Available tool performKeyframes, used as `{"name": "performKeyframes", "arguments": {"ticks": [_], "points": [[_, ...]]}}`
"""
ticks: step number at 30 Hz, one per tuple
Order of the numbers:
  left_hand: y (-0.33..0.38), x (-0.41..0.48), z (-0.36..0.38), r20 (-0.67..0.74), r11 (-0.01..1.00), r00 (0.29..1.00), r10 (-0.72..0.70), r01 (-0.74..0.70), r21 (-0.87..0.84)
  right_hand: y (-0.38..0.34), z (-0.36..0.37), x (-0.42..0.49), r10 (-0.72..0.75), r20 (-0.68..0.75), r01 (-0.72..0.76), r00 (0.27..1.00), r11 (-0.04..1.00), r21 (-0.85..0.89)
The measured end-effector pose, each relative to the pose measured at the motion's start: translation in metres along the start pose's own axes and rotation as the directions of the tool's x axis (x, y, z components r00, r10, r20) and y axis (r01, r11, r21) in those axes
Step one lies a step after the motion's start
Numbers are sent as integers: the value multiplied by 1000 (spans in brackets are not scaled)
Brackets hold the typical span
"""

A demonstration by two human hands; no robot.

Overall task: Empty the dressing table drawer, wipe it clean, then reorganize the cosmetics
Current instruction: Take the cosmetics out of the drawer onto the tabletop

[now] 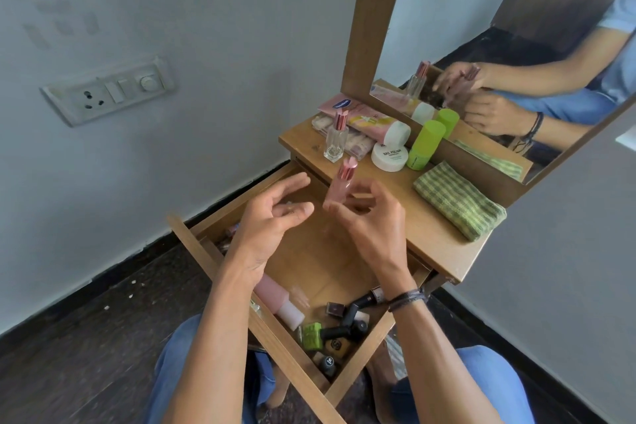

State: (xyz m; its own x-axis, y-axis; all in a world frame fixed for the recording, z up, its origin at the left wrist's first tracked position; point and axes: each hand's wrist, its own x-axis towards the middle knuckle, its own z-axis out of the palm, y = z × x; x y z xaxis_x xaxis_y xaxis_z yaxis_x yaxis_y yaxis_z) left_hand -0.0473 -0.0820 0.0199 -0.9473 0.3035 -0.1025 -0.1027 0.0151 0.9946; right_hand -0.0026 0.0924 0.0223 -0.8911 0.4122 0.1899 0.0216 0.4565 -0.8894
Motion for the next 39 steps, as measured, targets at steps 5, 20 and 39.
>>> {"name": "performKeyframes", "arguments": {"ticks": [5, 20, 39], "points": [[-13, 5, -3, -167, 992, 985, -32, 52, 112, -5, 1, 36, 34, -185, -49, 982, 996, -78], [23, 72, 34, -147, 980, 988, 49, -19, 196, 8, 11, 60, 72, -136, -99, 988, 973, -209], [17, 69, 96, -3, 925, 987, 158, -147, 351, 18, -21, 49, 76, -240, -119, 968, 978, -170]]}}
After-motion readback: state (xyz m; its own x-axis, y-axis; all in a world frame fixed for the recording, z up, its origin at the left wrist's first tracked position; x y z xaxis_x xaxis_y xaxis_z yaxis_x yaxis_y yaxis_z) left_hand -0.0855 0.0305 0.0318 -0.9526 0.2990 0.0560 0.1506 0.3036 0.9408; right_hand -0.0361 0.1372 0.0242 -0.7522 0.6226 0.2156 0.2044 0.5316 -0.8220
